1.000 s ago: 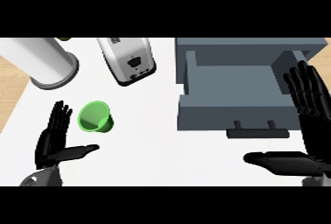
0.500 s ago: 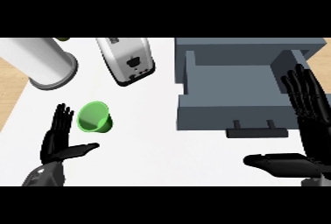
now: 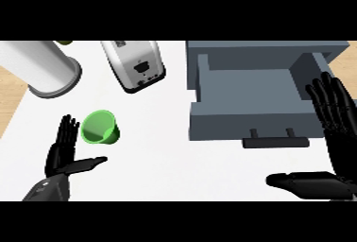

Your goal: Pick up the cup, place it into the drawer and close the drawer

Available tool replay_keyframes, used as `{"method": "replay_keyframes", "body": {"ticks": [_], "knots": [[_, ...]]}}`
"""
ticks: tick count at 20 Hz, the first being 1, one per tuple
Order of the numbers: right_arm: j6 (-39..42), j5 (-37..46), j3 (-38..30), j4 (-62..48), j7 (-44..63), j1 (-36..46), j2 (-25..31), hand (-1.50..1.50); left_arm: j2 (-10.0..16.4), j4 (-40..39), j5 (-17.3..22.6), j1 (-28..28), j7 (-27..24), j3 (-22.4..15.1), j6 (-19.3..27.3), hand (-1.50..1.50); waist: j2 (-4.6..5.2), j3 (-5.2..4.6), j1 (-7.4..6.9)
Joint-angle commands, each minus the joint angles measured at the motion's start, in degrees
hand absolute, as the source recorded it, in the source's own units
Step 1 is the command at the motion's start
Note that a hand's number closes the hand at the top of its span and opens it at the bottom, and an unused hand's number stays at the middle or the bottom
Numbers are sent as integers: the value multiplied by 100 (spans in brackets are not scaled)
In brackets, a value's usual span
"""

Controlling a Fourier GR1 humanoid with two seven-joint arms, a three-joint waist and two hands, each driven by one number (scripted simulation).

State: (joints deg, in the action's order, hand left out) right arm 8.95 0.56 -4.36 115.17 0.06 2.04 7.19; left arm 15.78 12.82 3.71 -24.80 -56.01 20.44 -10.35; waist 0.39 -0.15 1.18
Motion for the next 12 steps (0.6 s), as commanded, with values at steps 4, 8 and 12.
{"method": "replay_keyframes", "body": {"ticks": [4,8,12], "knots": [[127,-54,-111,-544,-363,78,23,-150,39,-315,22,-371,-210,80,-74,-150,16,-1,15],[-7,158,133,-367,-193,98,-114,-150,-184,-372,-107,-310,-468,-26,0,-150,17,-6,35],[4,91,-29,-507,-193,350,-13,-150,151,-426,3,-456,-188,81,-495,-150,30,-10,47]]}}
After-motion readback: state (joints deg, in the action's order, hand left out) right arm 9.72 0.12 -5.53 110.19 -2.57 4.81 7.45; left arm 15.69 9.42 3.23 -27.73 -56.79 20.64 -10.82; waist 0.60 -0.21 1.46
